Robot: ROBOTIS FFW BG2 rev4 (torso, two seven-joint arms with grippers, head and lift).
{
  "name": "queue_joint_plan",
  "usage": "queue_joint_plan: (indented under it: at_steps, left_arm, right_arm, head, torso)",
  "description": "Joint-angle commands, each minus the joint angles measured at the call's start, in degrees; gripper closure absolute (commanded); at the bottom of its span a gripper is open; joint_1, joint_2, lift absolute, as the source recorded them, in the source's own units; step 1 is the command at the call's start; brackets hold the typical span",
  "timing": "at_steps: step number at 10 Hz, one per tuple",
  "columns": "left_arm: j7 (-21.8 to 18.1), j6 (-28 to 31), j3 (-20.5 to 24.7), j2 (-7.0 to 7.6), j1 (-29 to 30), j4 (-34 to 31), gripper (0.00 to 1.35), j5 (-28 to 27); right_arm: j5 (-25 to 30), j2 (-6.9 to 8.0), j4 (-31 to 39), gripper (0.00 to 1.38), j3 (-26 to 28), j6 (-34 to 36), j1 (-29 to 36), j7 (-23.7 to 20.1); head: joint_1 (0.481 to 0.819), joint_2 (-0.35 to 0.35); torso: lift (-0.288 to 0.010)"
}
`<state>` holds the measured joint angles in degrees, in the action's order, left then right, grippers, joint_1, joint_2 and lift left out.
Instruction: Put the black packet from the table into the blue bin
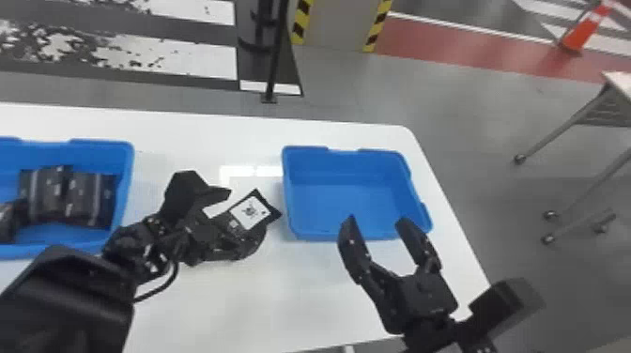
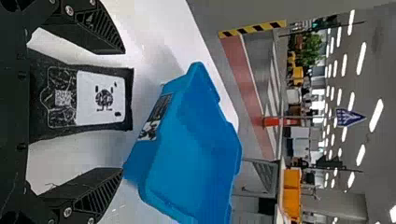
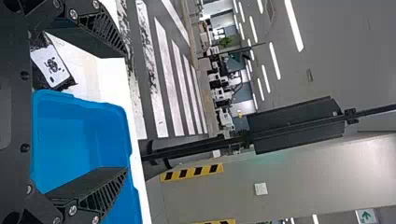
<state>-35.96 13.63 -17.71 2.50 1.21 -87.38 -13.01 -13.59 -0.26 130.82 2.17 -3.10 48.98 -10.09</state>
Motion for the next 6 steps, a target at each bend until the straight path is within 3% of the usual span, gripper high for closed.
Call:
queue_joint_plan:
  at_steps: [1, 4, 6]
  left_arm:
    - [-0.25, 2.26, -2.05, -0.48, -2.48, 3.64, 0.13, -0.01]
    - [0.8, 0.99, -2.28, -1.54, -5.72, 10.24, 0.13, -2.18]
    - [1.77, 2.11, -1.94, -1.71, -6.0, 10.67, 0.17, -4.7]
  right_arm:
    - [0.0, 0.0, -0.25, 0.15, -0.11, 0.0, -0.33, -0.11]
    - [-0.12, 0.0, -0.39, 0.15, -0.11, 0.0, -0.47, -0.19]
    - [-0.34, 0.0, -0.39, 0.15, -0.11, 0.0, -0.47, -0.28]
  head:
    - [0.695, -0.311]
    - [0.695, -0.33]
    - [0.695, -0.317]
  torso:
    - [-0.11]
    - [-0.11]
    - [-0.11]
